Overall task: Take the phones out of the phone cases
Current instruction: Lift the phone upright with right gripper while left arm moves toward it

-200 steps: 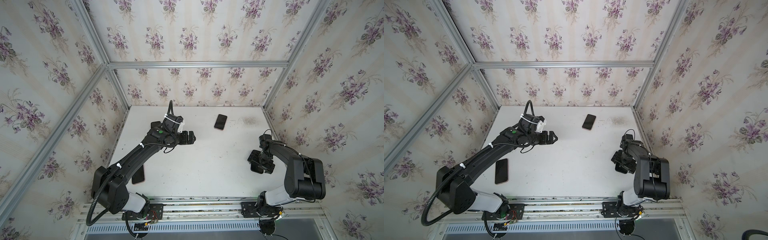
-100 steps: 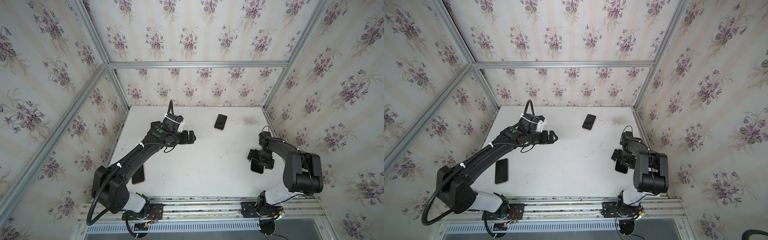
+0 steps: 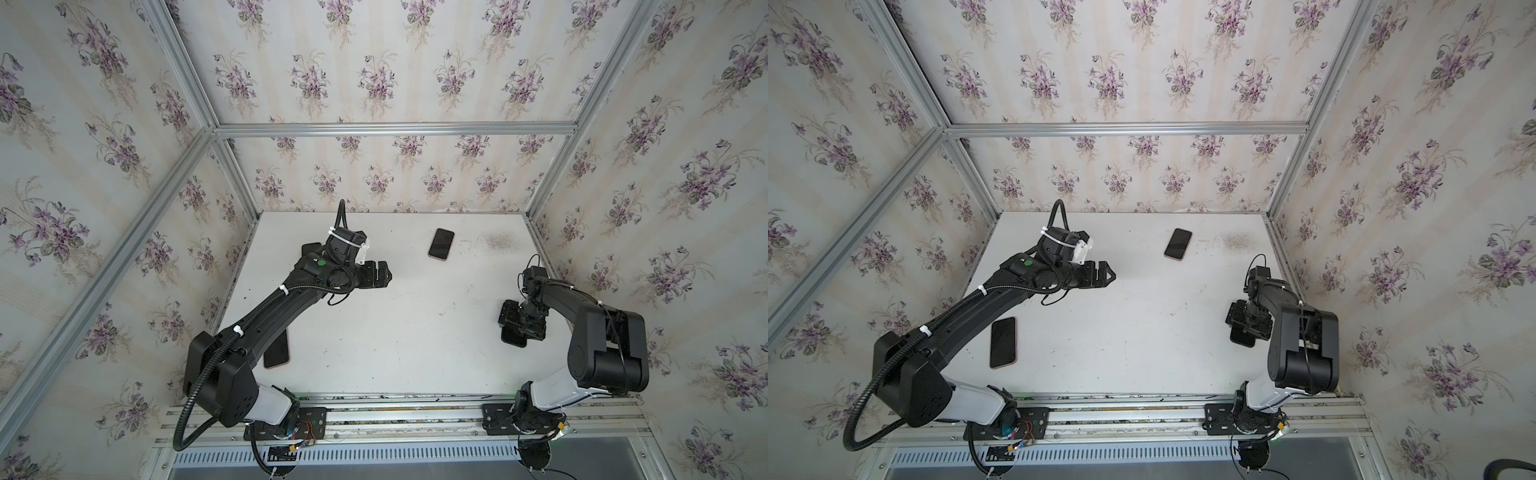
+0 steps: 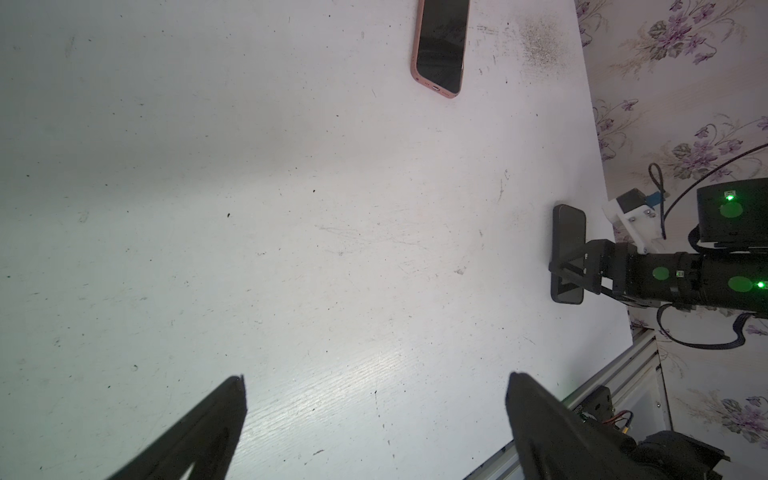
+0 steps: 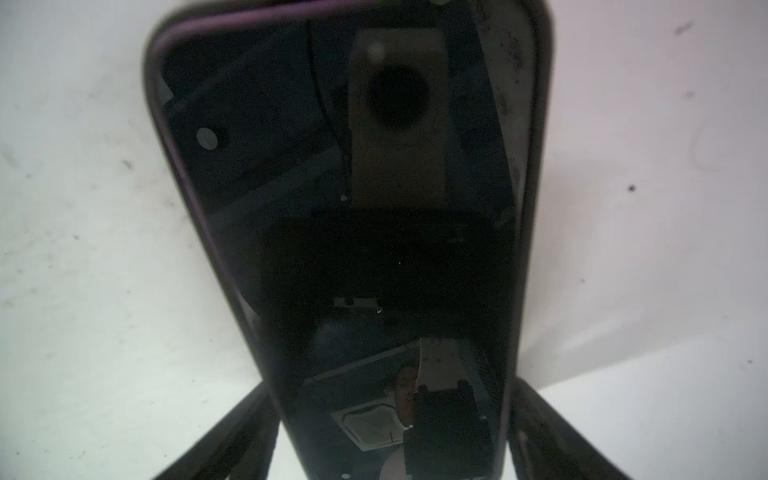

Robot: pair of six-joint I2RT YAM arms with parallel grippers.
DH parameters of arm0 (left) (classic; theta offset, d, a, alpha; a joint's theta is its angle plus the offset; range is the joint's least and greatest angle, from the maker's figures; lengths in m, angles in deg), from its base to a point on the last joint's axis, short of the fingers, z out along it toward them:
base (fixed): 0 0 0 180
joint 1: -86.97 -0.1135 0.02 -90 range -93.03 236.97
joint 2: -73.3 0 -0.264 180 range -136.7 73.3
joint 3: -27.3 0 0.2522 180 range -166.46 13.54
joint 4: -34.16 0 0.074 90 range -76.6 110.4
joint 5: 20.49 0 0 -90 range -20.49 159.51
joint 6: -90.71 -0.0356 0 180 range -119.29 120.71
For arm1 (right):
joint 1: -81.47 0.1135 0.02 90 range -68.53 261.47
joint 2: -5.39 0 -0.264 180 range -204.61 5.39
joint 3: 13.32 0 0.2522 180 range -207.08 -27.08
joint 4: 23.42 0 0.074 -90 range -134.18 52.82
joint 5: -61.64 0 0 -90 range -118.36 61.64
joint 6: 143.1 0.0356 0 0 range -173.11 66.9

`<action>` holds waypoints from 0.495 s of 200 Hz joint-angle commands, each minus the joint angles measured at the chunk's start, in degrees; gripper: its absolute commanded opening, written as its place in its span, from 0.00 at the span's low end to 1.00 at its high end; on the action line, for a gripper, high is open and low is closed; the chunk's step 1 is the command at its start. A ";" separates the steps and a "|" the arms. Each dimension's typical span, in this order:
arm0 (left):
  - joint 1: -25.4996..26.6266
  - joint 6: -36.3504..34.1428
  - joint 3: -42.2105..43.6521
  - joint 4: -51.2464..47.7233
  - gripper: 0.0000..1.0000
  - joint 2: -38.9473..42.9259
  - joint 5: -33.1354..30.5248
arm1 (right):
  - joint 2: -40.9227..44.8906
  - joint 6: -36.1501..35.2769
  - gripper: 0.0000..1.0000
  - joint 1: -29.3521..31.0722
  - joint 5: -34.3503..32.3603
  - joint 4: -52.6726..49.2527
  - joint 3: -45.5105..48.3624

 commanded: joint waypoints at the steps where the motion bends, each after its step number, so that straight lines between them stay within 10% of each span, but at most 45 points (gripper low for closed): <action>1: -0.10 0.05 -0.81 1.07 1.00 -0.01 -0.30 | 0.26 -0.24 0.76 0.01 2.71 -0.63 0.15; 99: -0.01 -0.65 -4.34 1.41 1.00 -2.90 3.28 | 3.84 0.96 0.55 1.33 5.84 1.12 1.01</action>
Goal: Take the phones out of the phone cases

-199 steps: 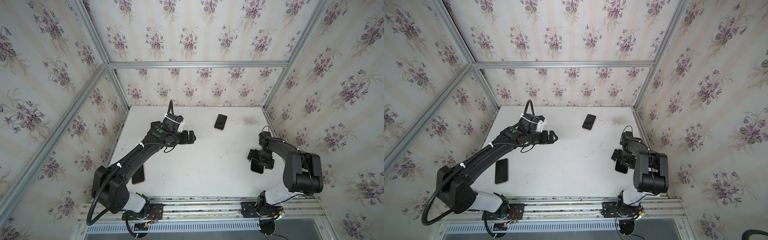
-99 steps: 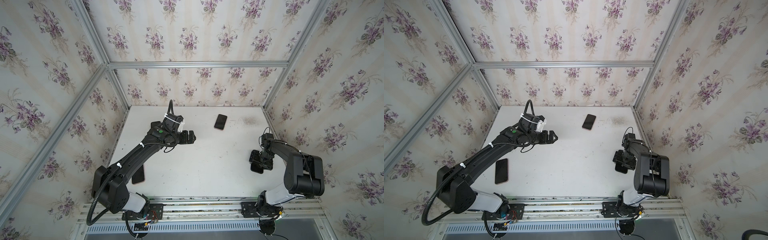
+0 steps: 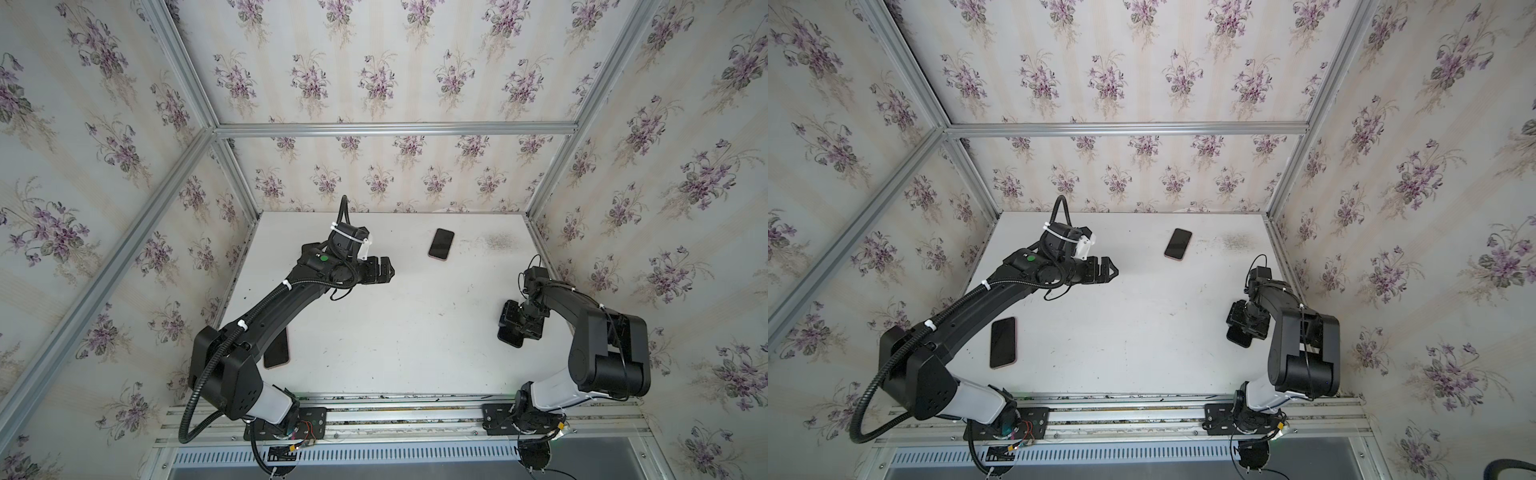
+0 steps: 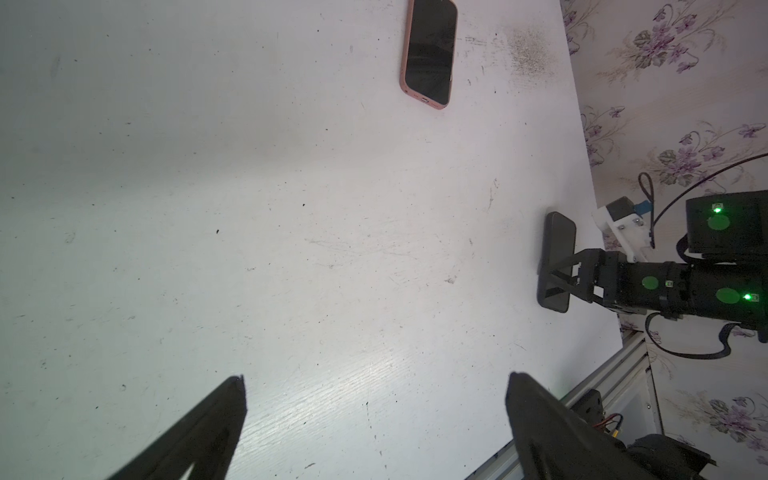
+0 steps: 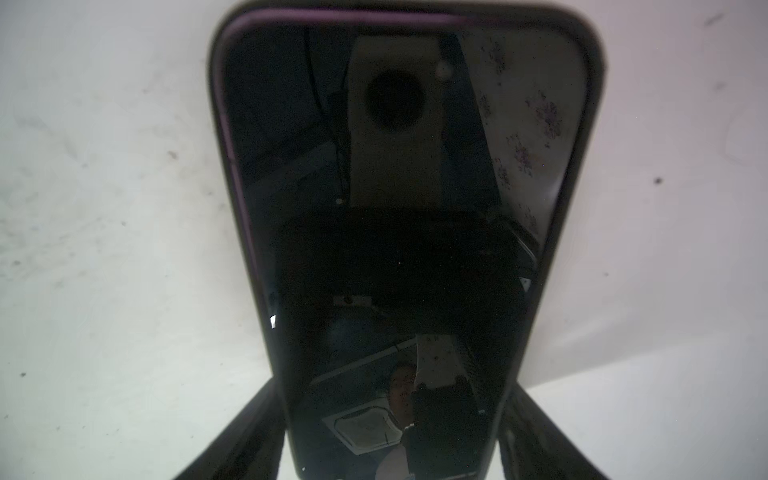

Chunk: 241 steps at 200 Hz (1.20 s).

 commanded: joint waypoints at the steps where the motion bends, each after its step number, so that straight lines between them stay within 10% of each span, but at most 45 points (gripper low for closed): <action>1: -0.03 -0.63 -1.03 1.35 1.00 -0.48 2.04 | 1.99 0.79 0.55 1.11 3.20 0.72 0.21; 241: 3.66 2.93 -10.21 9.15 0.92 -13.32 20.80 | 13.52 3.54 0.41 45.16 -1.71 28.66 -3.38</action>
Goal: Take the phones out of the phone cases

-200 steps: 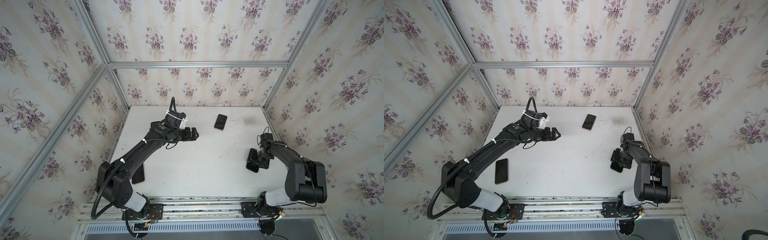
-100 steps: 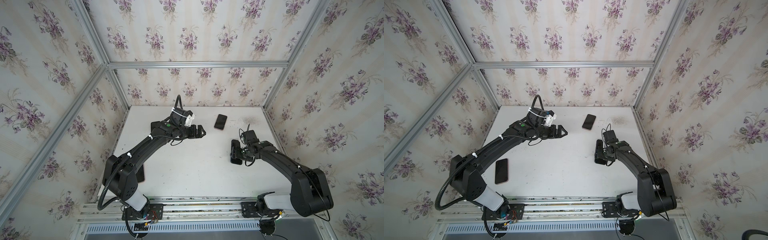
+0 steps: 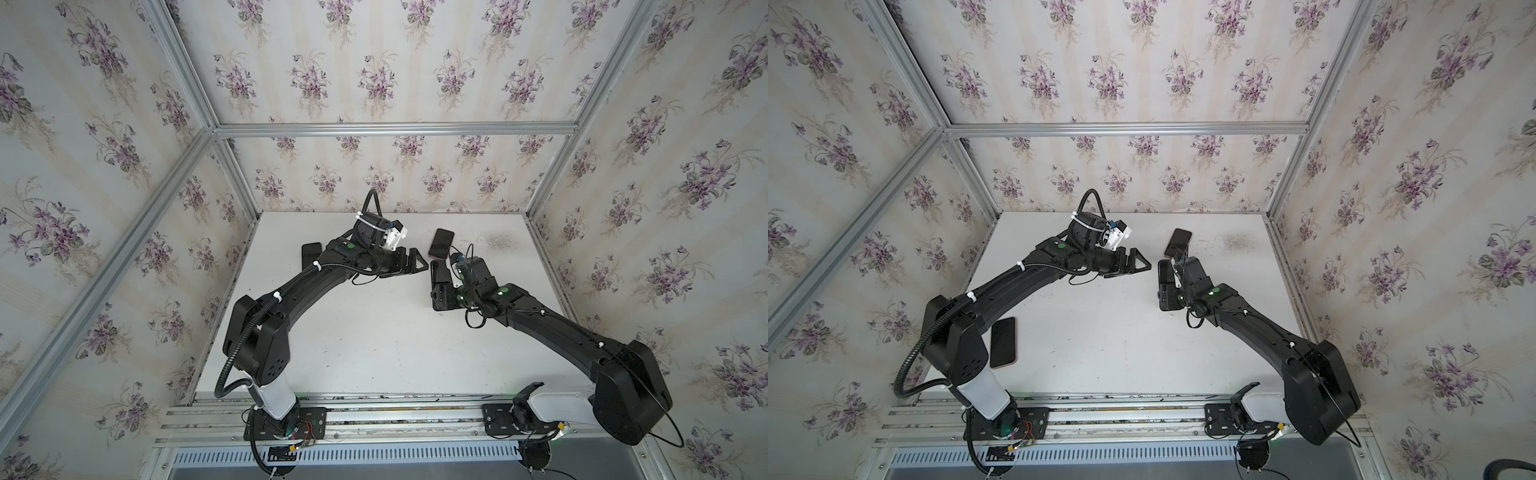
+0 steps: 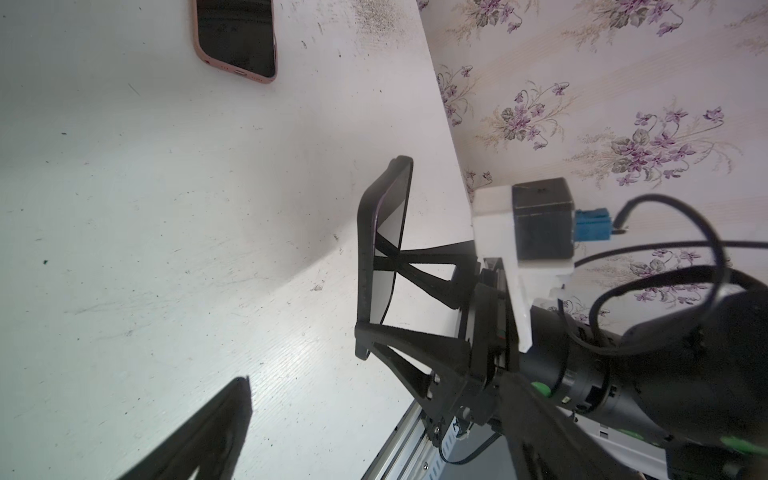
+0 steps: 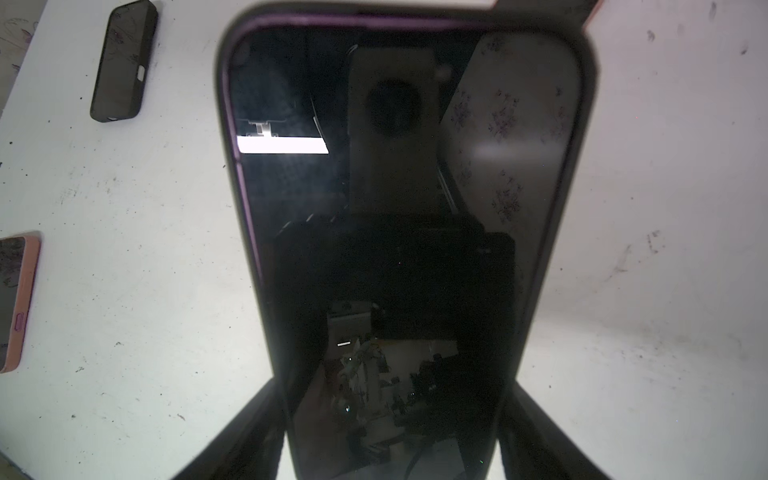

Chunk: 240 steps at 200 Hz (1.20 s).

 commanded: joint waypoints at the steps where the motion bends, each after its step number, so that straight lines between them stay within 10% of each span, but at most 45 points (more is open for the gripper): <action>1: -0.06 -0.57 -0.06 1.37 0.92 -0.29 1.51 | 0.77 -2.34 0.41 2.14 0.93 6.12 -0.58; 240: -0.59 -4.19 -2.21 -0.49 0.24 -5.25 2.99 | 1.48 -7.90 0.31 5.95 4.68 8.80 1.11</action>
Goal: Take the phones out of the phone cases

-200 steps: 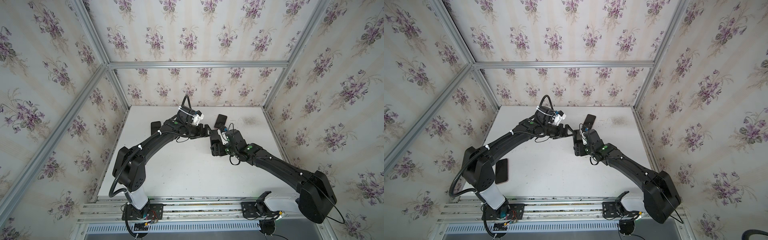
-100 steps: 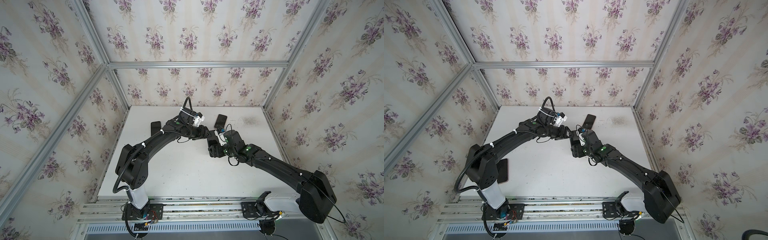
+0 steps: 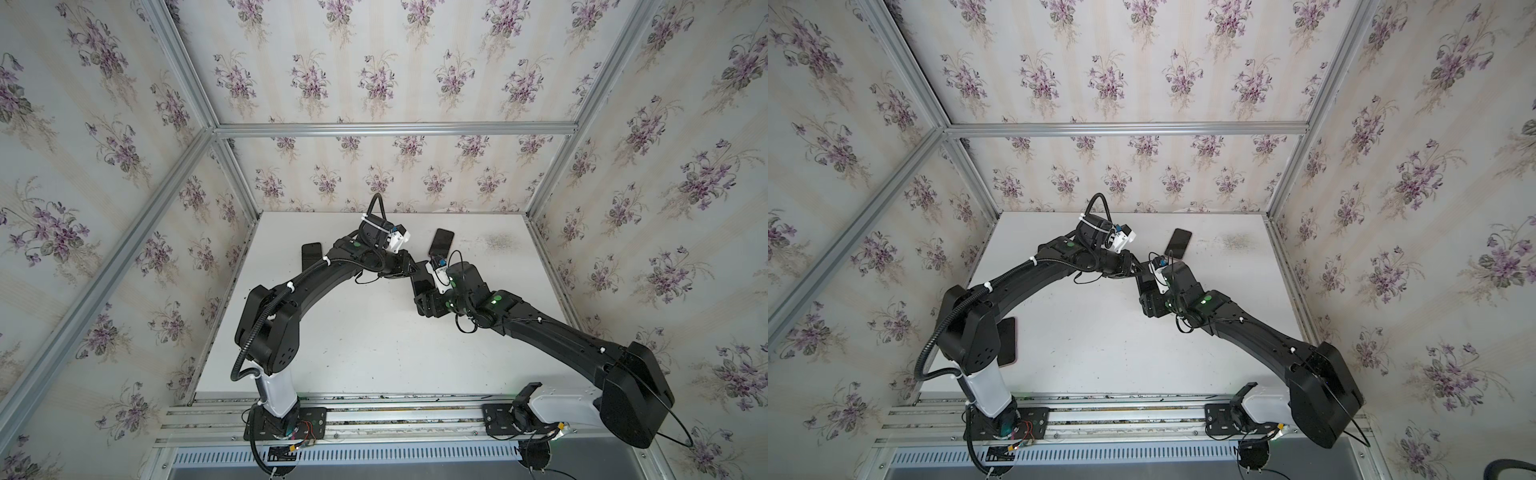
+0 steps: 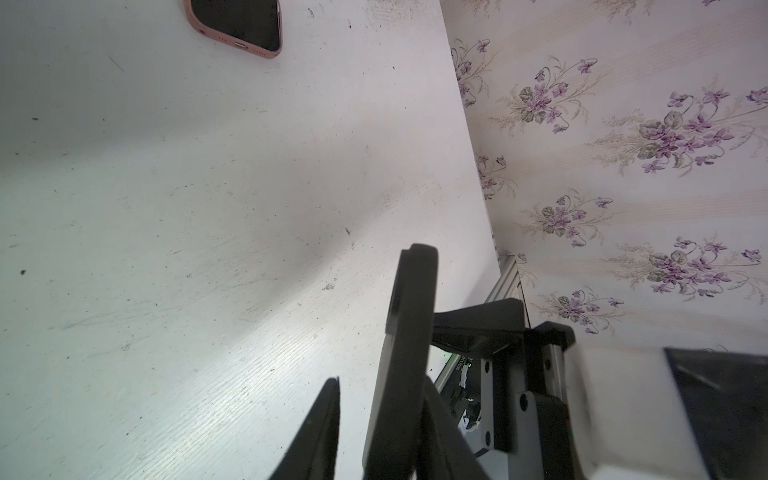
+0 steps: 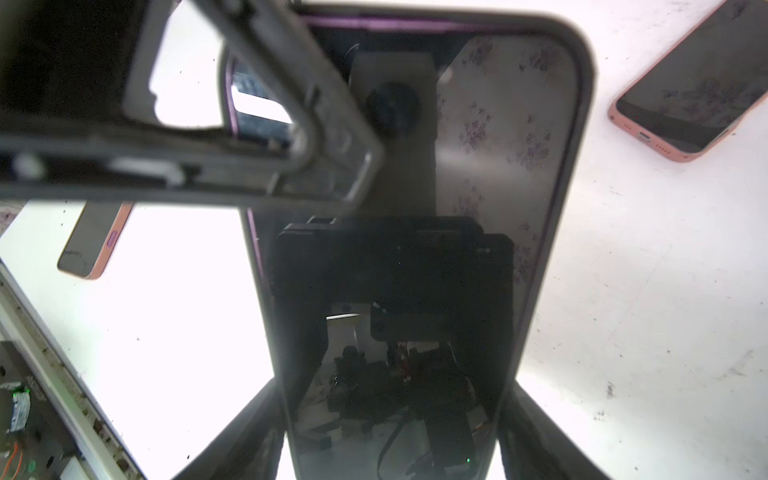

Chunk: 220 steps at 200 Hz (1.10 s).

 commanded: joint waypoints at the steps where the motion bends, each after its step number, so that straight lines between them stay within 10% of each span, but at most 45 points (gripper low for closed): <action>1: -0.13 -1.62 -0.74 -0.30 0.23 -0.24 0.94 | 0.53 -1.37 0.31 0.25 0.40 3.56 0.18; 36: -0.54 -1.91 -0.96 -1.23 0.05 0.13 0.84 | 1.00 -1.65 0.35 0.33 -0.27 4.26 0.69; 66: -2.24 -0.64 -2.10 -1.80 0.01 2.31 -0.25 | 2.41 -0.93 0.75 0.32 -0.78 5.68 0.48; 101: -7.98 3.83 -6.45 -2.05 0.01 7.33 -5.60 | 5.18 3.08 0.96 0.03 -1.06 7.82 -3.52; 156: -20.93 23.28 -15.78 4.10 0.00 12.58 -9.13 | -2.35 31.33 0.92 -8.76 17.45 24.07 -16.74; 220: -25.22 46.52 -10.09 20.66 0.00 14.88 -3.34 | -14.64 50.59 0.81 -8.59 23.73 51.43 -23.49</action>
